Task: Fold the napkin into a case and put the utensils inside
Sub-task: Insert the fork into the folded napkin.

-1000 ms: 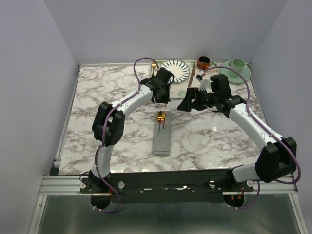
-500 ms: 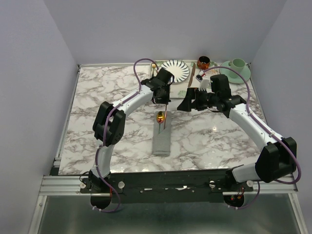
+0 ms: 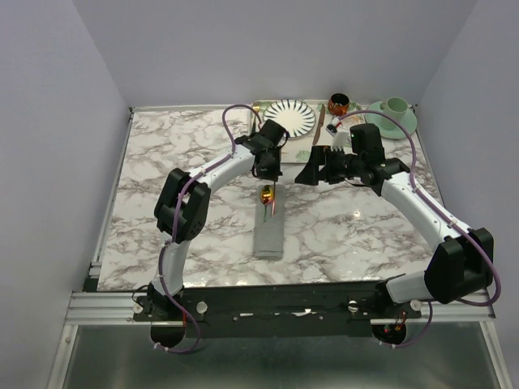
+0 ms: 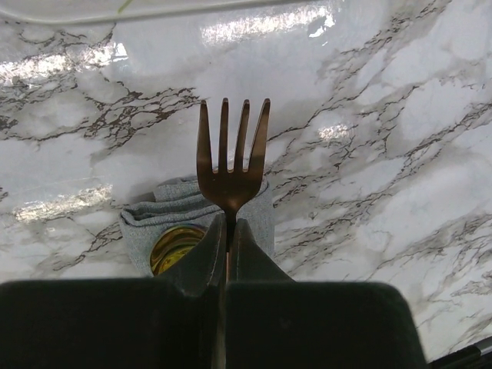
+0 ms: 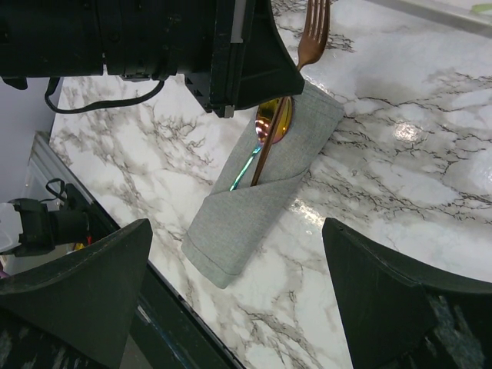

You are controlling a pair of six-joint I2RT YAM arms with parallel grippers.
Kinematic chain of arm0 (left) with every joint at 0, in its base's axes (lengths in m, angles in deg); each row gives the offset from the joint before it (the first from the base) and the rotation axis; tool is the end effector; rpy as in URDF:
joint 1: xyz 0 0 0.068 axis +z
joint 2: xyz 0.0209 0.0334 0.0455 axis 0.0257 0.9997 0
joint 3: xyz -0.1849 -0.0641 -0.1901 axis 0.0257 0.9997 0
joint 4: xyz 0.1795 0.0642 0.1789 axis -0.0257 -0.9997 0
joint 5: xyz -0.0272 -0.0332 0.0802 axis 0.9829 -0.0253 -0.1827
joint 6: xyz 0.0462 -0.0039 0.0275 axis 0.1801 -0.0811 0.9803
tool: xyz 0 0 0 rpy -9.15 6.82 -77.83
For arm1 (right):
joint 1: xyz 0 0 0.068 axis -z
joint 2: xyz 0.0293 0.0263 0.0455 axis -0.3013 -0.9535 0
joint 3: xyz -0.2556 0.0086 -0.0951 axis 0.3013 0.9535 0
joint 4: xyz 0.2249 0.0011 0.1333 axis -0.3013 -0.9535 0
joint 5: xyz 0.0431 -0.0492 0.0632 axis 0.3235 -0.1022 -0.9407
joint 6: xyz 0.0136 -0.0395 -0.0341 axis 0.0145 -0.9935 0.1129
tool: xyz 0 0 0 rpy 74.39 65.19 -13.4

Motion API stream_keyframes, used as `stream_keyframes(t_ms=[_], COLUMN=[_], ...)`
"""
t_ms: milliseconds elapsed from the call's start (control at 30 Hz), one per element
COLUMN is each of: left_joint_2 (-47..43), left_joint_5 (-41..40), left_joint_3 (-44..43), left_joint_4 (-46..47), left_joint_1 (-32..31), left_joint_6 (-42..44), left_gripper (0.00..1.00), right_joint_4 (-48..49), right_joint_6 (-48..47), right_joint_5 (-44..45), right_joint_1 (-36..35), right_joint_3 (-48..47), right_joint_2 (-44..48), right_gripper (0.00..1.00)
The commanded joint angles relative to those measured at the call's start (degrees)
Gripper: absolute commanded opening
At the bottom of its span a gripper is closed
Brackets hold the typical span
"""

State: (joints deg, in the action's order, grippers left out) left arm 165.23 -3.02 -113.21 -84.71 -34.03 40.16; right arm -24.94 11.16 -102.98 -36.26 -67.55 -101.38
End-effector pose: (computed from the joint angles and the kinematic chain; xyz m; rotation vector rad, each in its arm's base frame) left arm 0.3728 -0.2669 0.2218 0.0151 2.6489 -0.4762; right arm 0.2860 0.1170 0.2998 -0.3630 2.2720 0.9599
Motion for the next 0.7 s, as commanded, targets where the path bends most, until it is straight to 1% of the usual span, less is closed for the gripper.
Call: stream_keyframes(t_ms=[0,667], left_joint_2=[-2.61,-6.56], left_joint_5=[1.89,3.64], left_joint_3=[1.09,7.15], left_joint_4=[-1.22,-0.86], left_joint_1=[-0.53,-2.37], left_joint_6=[-1.49,-4.13], left_gripper=[0.00,0.00], right_joint_4=[-0.57,-0.57], right_joint_6=[-0.47,-0.65], right_joint_5=[-0.80,-0.89], right_joint_1=[0.35,0.35], right_joint_3=[-1.69,-1.43], right_joint_2=[-0.41,-0.24], right_gripper=[1.00,1.00])
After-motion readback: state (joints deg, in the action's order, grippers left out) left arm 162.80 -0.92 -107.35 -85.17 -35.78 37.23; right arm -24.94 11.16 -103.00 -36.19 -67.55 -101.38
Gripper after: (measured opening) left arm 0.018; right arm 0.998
